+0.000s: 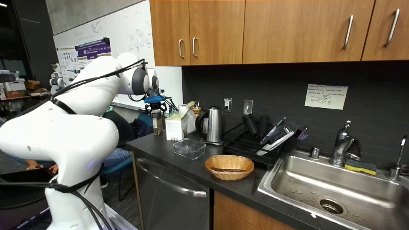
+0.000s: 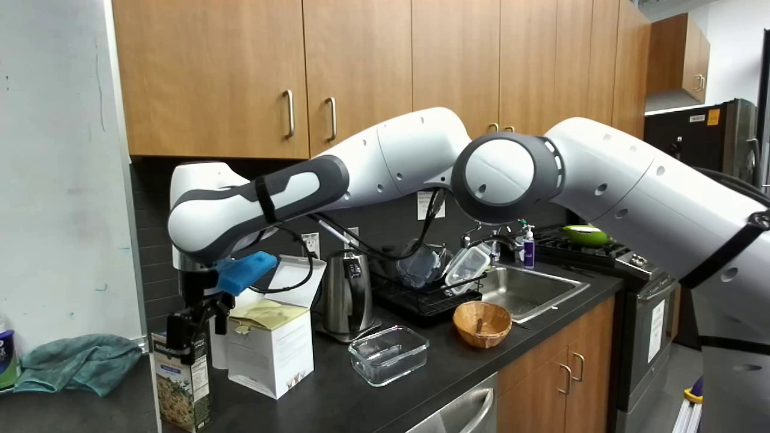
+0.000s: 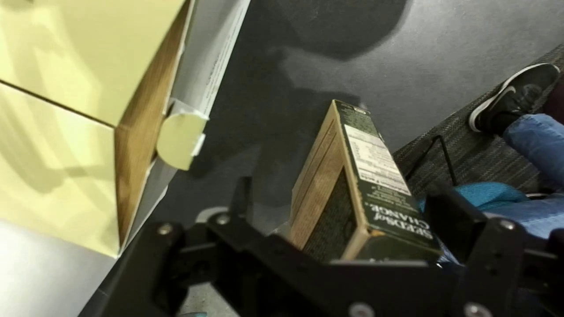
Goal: Move the cereal box to the right.
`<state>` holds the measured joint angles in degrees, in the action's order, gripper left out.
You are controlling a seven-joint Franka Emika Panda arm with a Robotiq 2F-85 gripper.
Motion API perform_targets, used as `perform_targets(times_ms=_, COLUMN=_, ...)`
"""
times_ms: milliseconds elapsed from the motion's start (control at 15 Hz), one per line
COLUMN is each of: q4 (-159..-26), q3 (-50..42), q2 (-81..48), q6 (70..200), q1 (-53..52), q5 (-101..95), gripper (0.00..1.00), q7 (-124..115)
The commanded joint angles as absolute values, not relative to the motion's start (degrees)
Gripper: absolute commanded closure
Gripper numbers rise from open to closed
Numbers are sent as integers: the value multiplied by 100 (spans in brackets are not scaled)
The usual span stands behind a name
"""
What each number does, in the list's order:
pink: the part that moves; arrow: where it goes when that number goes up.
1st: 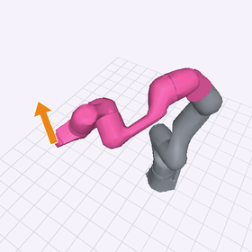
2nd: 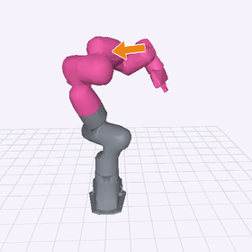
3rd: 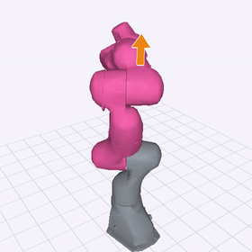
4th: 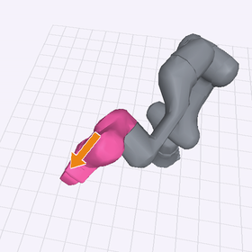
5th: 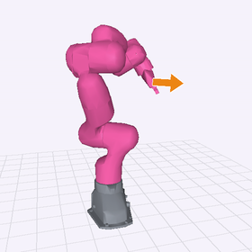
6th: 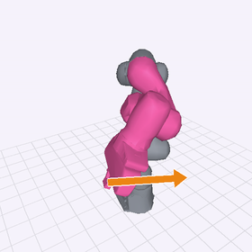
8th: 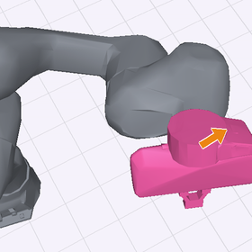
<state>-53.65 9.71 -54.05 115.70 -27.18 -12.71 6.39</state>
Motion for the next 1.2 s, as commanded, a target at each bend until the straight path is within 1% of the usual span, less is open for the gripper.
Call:
perform_targets(times_ms=0, q4=-4637, q3=854, q2=-5830, q6=11286, q1=-2813, q5=-1261, gripper=0, q7=818)
perform_targets(times_ms=533, q4=-3786, q3=812, q2=-6391, q6=11000, q1=-2937, q5=-1214, gripper=0, q7=958)
perform_targets(times_ms=600, q4=-3680, q3=803, q2=-6453, q6=10970, q1=-2961, q5=-1215, gripper=4, q7=975)
perform_targets(times_ms=667, q4=-3579, q3=792, q2=-6508, q6=10935, q1=-2982, q5=-1215, gripper=26, q7=993)
perform_targets(times_ms=800, q4=-3391, q3=766, q2=-6610, q6=10881, q1=-3019, q5=-1212, gripper=29, q7=1007)
perform_targets(times_ms=867, q4=-3482, q3=872, q2=-6570, q6=10935, q1=-2969, q5=-1321, gripper=34, q7=972)
perform_targets(times_ms=1067, q4=-3389, q3=869, q2=-6613, q6=10927, q1=-2972, q5=-1318, gripper=58, q7=981)
perform_targets(times_ms=1133, q4=-3378, q3=869, q2=-6615, q6=10928, q1=-2972, q5=-1320, gripper=67, q7=986)
